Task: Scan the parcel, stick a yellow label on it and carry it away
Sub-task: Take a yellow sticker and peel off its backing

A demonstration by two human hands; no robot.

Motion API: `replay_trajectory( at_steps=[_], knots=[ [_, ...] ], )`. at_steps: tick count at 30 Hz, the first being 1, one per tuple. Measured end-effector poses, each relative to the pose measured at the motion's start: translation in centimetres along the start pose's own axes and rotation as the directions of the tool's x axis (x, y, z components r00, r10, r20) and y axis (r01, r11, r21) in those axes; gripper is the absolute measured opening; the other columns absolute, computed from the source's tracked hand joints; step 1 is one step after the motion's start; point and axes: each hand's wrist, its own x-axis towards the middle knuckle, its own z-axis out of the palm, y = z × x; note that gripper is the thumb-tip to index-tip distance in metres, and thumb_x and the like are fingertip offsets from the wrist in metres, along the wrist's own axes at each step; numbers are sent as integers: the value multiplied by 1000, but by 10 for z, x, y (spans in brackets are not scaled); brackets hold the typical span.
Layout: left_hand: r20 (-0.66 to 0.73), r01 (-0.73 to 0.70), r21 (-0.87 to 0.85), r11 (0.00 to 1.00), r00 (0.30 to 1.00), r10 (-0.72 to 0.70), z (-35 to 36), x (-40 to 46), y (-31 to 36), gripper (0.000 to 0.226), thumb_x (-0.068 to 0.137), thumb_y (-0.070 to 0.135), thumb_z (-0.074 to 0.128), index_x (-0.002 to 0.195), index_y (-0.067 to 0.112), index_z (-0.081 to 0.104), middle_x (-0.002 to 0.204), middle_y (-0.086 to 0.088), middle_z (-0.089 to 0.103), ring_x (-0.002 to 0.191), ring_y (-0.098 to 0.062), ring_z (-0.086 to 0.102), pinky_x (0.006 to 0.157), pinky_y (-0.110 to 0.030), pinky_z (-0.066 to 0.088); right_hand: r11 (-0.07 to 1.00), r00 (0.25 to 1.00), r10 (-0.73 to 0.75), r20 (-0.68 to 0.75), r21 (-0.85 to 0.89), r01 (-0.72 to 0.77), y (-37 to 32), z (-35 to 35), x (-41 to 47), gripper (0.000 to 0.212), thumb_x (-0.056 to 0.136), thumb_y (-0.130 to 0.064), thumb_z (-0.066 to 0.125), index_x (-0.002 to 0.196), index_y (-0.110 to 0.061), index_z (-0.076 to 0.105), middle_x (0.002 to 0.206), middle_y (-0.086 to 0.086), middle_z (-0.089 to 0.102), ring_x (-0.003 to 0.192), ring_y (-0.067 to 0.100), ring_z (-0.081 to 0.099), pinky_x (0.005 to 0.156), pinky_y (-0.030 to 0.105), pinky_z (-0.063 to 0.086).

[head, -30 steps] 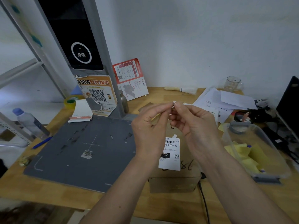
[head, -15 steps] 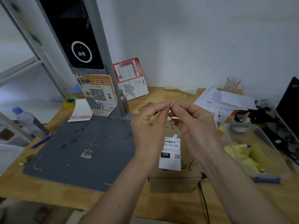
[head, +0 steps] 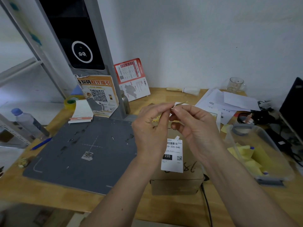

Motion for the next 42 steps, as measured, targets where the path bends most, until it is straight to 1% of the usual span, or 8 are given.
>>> replay_trajectory(
  at_steps=[8,12,20,24,29,34,38,42],
  knots=[
    [11,11,-50,999,1000,-10,1,-2,-2,38,83,-1,68,86,37,70,83,16,69,94,-14,66,78,-9,46,997,996,66,53,40,-69,-1,-4,0,11,70,-16,67,75,-8,72,73,4,66,70,15,61,58,24,48],
    [13,-18,-43,999,1000,18,0,-1,-3,31,83,0,68,89,30,72,84,16,70,93,-14,67,80,-11,47,996,996,74,56,36,-76,-1,-5,-1,10,71,-15,67,77,-7,70,73,3,65,70,15,60,59,24,48],
    [1,-88,3,996,996,88,-1,0,-5,28,82,2,69,98,25,73,84,32,67,94,-8,66,83,-17,49,996,995,74,68,40,-77,-5,-5,-3,10,72,-14,67,78,-7,69,74,6,64,68,15,59,59,25,48],
    [-14,-98,9,995,995,98,-2,0,-3,29,82,2,69,99,26,73,84,32,67,94,-8,67,84,-17,49,997,995,67,70,32,-70,-4,-5,-2,11,72,-14,67,80,-6,69,75,6,64,68,15,59,59,24,49],
    [-10,-34,-29,999,999,33,0,-1,-1,28,82,4,70,94,29,73,82,28,68,93,-10,67,81,-14,48,999,998,41,41,23,-42,-3,-5,-1,9,69,-16,69,74,-9,70,65,5,59,62,13,54,56,23,47],
    [12,41,-82,996,999,-40,1,-2,1,30,82,3,70,87,32,73,83,13,72,93,-17,68,82,-16,49,1000,1000,5,15,16,-5,-1,-4,-1,13,68,-18,69,75,-7,68,62,5,57,60,13,53,54,22,46],
    [31,137,-150,979,991,-134,3,-2,4,28,82,2,71,85,29,74,83,6,74,87,-10,70,76,-15,51,999,999,-38,-19,-8,38,1,-3,-2,14,68,-19,69,74,-7,69,60,4,57,57,13,51,54,22,45],
    [36,170,-168,971,985,-166,2,-3,6,26,81,2,71,83,28,75,83,5,74,85,-9,70,77,-17,52,998,998,-54,-37,-21,54,1,-2,-2,12,67,-20,70,73,-9,70,58,4,57,55,15,50,54,23,45]
  ],
)
